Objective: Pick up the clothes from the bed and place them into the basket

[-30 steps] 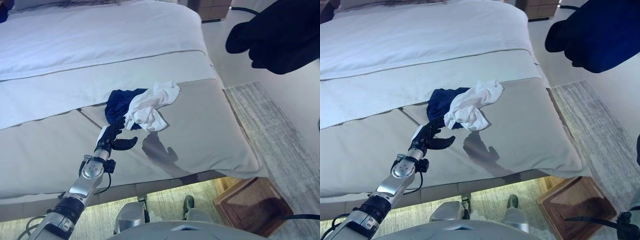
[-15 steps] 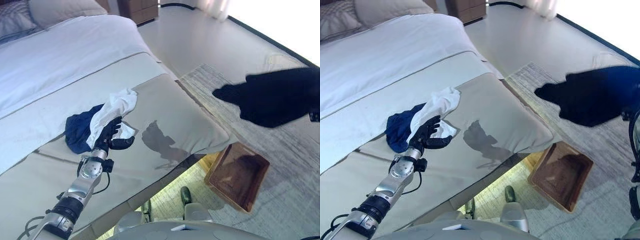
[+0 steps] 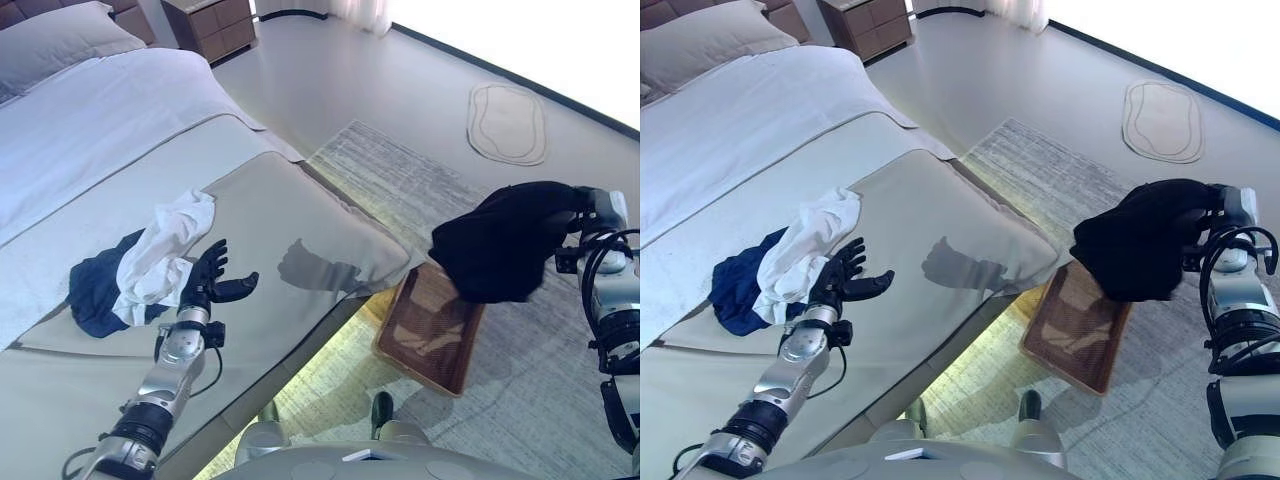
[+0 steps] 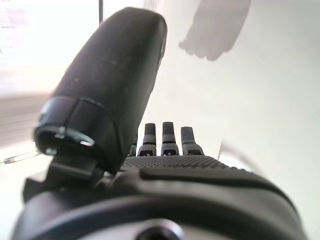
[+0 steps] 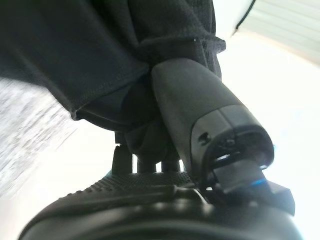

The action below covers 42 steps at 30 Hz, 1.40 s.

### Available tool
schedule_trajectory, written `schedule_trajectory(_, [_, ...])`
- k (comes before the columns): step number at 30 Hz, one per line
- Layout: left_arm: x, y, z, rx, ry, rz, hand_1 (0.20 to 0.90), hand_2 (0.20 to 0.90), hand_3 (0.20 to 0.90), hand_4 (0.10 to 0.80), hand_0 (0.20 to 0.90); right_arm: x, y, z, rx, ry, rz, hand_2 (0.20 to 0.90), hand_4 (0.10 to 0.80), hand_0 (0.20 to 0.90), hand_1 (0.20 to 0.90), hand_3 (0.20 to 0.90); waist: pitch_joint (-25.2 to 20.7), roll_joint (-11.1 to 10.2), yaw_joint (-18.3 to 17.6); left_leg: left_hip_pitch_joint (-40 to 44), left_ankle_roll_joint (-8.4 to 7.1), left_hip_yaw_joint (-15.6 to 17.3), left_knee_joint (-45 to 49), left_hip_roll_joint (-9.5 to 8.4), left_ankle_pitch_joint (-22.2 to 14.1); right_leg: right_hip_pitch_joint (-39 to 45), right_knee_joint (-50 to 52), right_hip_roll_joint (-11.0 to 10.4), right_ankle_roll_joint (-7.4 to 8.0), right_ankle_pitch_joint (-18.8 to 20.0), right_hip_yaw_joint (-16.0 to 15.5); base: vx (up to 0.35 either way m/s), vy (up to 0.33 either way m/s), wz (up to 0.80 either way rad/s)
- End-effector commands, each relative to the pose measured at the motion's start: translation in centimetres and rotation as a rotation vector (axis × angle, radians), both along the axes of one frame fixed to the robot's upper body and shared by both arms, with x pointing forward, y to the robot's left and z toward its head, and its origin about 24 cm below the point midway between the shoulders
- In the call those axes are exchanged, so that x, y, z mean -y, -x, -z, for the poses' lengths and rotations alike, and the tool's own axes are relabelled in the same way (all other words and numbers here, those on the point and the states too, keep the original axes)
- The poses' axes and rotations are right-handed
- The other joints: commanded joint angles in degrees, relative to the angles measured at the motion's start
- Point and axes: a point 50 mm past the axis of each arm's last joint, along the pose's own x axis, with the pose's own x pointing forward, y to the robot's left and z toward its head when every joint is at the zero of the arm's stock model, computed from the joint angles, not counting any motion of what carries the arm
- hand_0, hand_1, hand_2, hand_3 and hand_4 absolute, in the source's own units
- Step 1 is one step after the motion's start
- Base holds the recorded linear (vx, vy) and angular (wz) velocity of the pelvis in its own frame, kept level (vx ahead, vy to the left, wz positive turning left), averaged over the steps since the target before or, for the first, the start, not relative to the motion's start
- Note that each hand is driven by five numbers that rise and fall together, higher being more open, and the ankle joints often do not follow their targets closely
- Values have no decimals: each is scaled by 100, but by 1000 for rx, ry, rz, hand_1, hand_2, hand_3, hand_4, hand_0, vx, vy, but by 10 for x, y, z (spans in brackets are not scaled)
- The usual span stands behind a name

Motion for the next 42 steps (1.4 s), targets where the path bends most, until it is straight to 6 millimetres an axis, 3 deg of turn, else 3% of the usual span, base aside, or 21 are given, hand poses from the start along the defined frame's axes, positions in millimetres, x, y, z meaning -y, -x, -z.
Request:
schedule_trajectory(1, [-8, -16, -26, 173, 2, 6, 900, 900, 900, 800, 900, -3, -18, -70, 238, 124, -48, 300, 100, 300, 300, 200, -294, -268, -50, -518, -137, -137, 1171, -246, -786, 2, 199, -51, -301, -465, -25, -89, -127, -1])
schedule_trajectory(3, [-3, -17, -26, 177, 5, 24, 900, 900, 900, 800, 900, -3, -18, -63, 211, 119, -41, 300, 100, 300, 300, 200, -277, -243, -105, -525, -22, -69, 1284, -451, -1074, -50, 293, -86, -306, -502, -50, -69, -92, -7])
schedule_trajectory(5, [0, -18, -28, 183, -3, 45, 900, 900, 900, 800, 900, -1, -15, -56, 194, 109, -25, 300, 100, 300, 300, 200, -258, -183, -174, -470, -13, 141, 1215, -388, -1060, -77, 333, -98, -305, -515, -83, -55, -46, 1])
schedule_trajectory(14, [9, -27, -33, 182, -1, 68, 900, 900, 900, 800, 900, -1, -9, -29, 123, 79, -64, 300, 100, 300, 300, 200, -177, 197, -309, -379, -11, 175, 790, -555, -1070, -112, 222, -126, -259, -497, -22, -22, 13, 9])
schedule_trajectory(23, [11, -27, -33, 175, 7, 81, 900, 900, 900, 800, 900, -4, -7, -10, 25, 99, -84, 300, 100, 300, 300, 200, -108, 352, -318, -344, -36, 190, 561, -597, -1002, -175, 157, -119, -228, -490, -34, 3, -16, -2])
schedule_trajectory(28, [12, -27, -33, 174, 4, 91, 900, 900, 900, 800, 900, -3, -2, 10, -61, 90, -60, 300, 100, 300, 300, 200, -42, 431, -295, -321, -17, 186, 432, -617, -957, -201, 136, -102, -215, -472, -31, -3, -5, -2])
schedule_trajectory(29, [13, -27, -33, 176, 4, 92, 900, 900, 900, 800, 900, -3, -1, 13, -73, 88, -63, 373, 185, 373, 373, 285, -34, 442, -293, -316, -14, 187, 405, -620, -946, -199, 124, -100, -212, -467, -31, 0, 0, 0])
schedule_trajectory(30, [13, -27, -34, 178, 3, 93, 900, 900, 900, 800, 900, -3, 0, 15, -78, 89, -50, 491, 322, 491, 491, 422, -28, 451, -285, -310, -13, 186, 381, -621, -934, -193, 113, -98, -211, -465, -34, 0, 0, 0])
schedule_trajectory(31, [13, -28, -34, 178, 3, 93, 900, 900, 900, 800, 900, -2, 1, 17, -79, 87, -39, 900, 800, 900, 900, 900, -29, 458, -280, -298, -11, 186, 363, -626, -929, -187, 110, -94, -209, -464, -36, 0, 0, 0])
schedule_trajectory(42, [9, -24, -31, 164, -3, 91, 900, 900, 900, 800, 900, -4, 7, 33, -119, 69, -38, 900, 800, 900, 900, 900, -106, 429, -209, -222, 13, 167, 296, -640, -930, -115, 85, -62, -211, -471, -60, 9, 5, 6])
